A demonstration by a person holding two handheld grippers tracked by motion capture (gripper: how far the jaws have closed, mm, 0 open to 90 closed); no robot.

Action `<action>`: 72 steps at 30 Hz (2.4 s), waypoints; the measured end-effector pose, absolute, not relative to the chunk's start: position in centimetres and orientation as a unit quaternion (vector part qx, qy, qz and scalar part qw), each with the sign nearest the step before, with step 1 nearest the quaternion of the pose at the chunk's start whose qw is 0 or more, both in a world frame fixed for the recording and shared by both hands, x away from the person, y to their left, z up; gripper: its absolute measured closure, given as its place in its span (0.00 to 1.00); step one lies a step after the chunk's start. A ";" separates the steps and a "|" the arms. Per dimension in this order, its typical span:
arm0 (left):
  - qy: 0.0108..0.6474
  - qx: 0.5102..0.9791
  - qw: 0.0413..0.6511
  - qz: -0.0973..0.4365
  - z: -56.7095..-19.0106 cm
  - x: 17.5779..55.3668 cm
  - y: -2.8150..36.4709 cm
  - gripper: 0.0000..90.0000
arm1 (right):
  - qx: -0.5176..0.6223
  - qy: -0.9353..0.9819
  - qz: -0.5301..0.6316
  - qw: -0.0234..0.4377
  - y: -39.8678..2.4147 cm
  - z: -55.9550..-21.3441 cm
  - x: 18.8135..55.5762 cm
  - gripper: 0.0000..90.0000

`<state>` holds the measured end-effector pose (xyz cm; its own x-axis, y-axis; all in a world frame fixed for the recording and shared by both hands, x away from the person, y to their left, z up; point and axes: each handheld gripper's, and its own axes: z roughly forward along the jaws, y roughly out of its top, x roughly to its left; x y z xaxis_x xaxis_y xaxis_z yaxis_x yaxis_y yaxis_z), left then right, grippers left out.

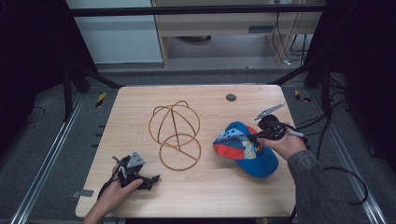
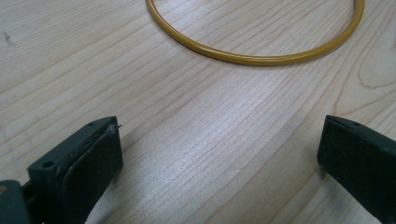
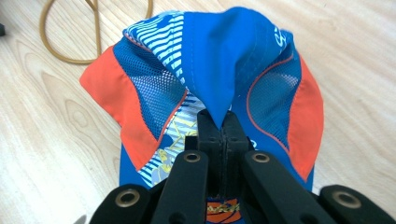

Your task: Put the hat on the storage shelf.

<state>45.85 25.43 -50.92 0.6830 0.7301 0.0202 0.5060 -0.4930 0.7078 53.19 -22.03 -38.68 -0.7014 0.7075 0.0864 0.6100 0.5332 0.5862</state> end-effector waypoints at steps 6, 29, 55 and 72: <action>0.364 0.849 0.348 0.161 -50.9 45.8 25.4 0.00 | 0.378 0.865 0.318 0.092 -22.6 -37.2 52.6 1.00; 0.364 0.849 0.348 0.161 -50.9 45.8 25.4 0.00 | 0.362 0.859 0.342 0.122 -22.6 -32.8 52.2 1.00; 0.365 0.847 0.350 0.162 -50.9 45.8 25.4 0.00 | 0.331 0.849 0.377 0.164 -21.1 -26.5 51.5 1.00; 0.365 0.848 0.349 0.162 -50.9 45.8 25.4 0.00 | 0.306 0.840 0.407 0.189 -18.6 -22.1 51.0 1.00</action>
